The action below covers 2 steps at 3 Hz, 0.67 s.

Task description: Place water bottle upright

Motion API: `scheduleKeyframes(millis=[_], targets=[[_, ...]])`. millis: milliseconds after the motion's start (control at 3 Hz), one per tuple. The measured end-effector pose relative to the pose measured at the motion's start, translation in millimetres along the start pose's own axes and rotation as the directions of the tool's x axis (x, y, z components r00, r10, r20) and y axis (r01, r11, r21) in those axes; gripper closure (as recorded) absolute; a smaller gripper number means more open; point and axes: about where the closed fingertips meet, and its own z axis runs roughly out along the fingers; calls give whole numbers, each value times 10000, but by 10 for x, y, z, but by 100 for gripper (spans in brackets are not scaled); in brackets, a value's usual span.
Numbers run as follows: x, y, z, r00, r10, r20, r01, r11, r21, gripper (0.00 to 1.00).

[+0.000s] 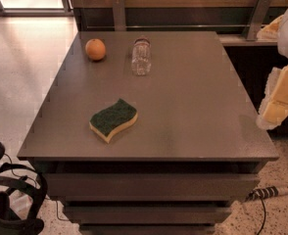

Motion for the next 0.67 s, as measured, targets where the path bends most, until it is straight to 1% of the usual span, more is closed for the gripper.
scheduleKeyframes(millis=[333, 667], targets=[[0, 0, -1, 10000, 0, 1, 0, 10000, 2, 0], [-173, -315, 14, 9996, 5, 267, -6, 10000, 35, 0]])
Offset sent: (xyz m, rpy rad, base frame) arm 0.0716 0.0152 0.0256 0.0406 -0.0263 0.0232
